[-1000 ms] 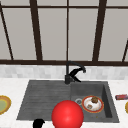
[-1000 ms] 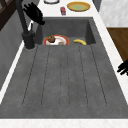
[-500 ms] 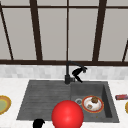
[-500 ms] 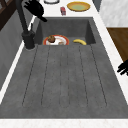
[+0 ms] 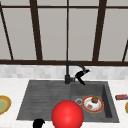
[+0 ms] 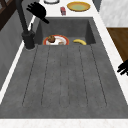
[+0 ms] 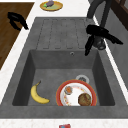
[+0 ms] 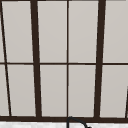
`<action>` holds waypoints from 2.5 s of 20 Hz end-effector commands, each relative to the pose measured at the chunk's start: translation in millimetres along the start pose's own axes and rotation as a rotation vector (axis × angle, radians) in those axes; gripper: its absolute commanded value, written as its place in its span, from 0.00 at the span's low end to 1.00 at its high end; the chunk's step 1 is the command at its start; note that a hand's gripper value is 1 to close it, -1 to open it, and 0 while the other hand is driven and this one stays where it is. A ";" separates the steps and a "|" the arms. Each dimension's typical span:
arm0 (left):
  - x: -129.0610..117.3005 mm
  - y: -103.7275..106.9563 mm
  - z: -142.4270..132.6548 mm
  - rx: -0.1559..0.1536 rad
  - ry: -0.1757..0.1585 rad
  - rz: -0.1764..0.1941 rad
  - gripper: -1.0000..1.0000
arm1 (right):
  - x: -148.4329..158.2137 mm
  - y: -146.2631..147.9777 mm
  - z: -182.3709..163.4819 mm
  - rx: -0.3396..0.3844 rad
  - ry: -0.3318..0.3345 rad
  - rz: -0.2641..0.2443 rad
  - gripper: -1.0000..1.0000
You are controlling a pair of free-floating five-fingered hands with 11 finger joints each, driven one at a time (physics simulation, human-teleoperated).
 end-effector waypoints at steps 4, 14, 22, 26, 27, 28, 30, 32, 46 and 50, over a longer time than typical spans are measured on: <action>0.0 0.0 0.0 0.000 0.000 0.000 0.50 | 7.9 30.7 4.4 -0.012 -0.133 -0.065 0.00; 0.0 0.0 0.0 0.000 0.000 0.000 0.50 | 3.5 56.4 16.6 0.093 -0.282 -0.158 0.00; 0.1 0.0 0.0 0.000 0.000 0.000 0.50 | -11.4 93.6 -2.9 0.190 -0.333 -0.216 0.00; 0.1 0.0 0.0 0.000 0.000 0.000 0.50 | -26.1 108.3 5.4 0.212 -0.375 -0.281 0.00; 0.1 0.0 0.0 0.000 0.000 0.000 0.50 | -29.5 111.0 8.2 0.220 -0.387 -0.301 0.00; 0.1 0.0 0.0 0.000 0.000 0.000 0.50 | -32.0 111.3 11.0 0.234 -0.400 -0.329 0.00; 0.1 0.0 0.0 0.000 0.000 0.000 0.50 | -40.7 116.7 19.3 0.264 -0.413 -0.347 0.00; 0.1 0.0 0.0 0.000 0.000 0.000 0.50 | -49.5 122.2 26.9 0.291 -0.425 -0.372 0.00; 0.1 0.0 0.0 0.000 0.000 0.000 0.50 | -106.5 171.7 76.8 0.443 -0.549 -0.594 0.00; 0.1 0.0 0.0 0.000 0.000 0.000 0.50 | -122.6 190.1 89.2 0.482 -0.579 -0.653 0.00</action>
